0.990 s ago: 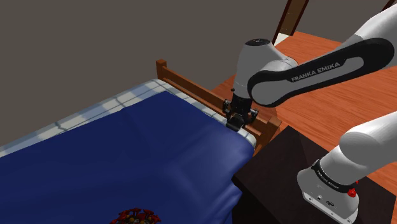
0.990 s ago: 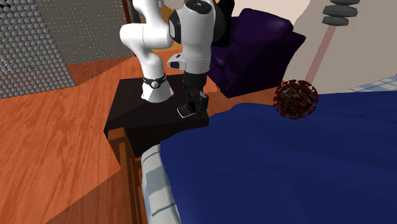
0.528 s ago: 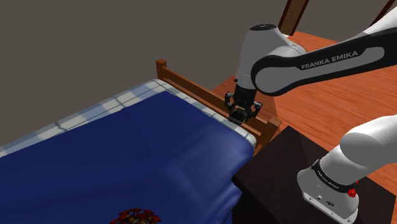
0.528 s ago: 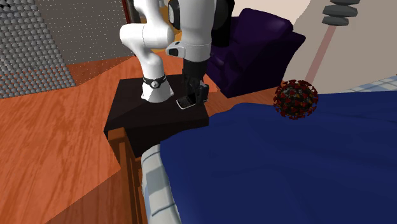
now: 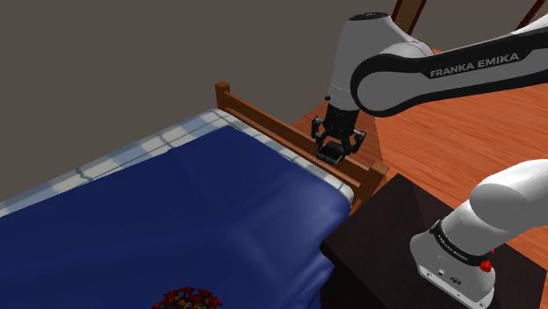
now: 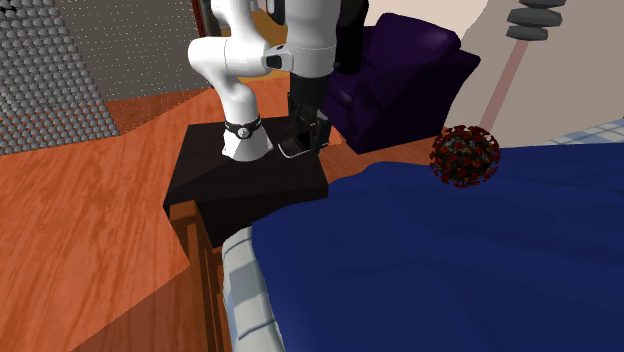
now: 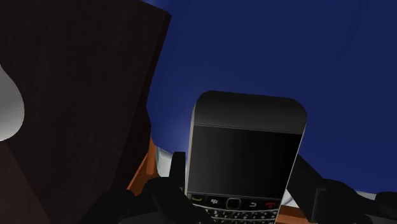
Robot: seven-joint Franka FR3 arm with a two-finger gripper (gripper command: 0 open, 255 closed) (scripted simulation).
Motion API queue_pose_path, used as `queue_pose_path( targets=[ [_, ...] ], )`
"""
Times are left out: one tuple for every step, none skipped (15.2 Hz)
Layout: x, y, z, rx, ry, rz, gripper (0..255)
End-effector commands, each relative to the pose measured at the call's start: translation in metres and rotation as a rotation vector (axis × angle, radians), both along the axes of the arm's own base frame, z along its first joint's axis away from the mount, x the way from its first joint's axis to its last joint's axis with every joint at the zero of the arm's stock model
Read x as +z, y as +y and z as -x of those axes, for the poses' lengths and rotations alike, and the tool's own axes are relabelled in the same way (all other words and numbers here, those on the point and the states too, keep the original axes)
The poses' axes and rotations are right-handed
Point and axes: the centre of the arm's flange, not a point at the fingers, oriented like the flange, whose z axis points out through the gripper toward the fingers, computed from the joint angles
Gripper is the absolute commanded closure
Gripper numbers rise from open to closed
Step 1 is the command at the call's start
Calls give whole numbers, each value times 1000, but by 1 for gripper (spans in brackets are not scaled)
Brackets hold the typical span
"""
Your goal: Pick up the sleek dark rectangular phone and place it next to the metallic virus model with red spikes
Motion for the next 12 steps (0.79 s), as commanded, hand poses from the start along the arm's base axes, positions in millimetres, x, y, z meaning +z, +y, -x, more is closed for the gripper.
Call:
queue_pose_path(
  targets=[
    [3,21,-4,-1,0,0,255],
    [3,34,-5,-1,0,0,255],
    [3,47,-7,-1,0,0,255],
    [3,60,-9,-1,0,0,255],
    [3,73,-10,-1,0,0,255],
    [3,86,-12,-1,0,0,255],
    [3,99,-14,-1,0,0,255],
    [3,112,-15,-1,0,0,255],
    [3,126,-17,-1,0,0,255],
    [3,139,-19,-1,0,0,255],
    [3,152,-20,-1,0,0,255],
    [3,165,-22,-1,0,0,255]
  ],
)
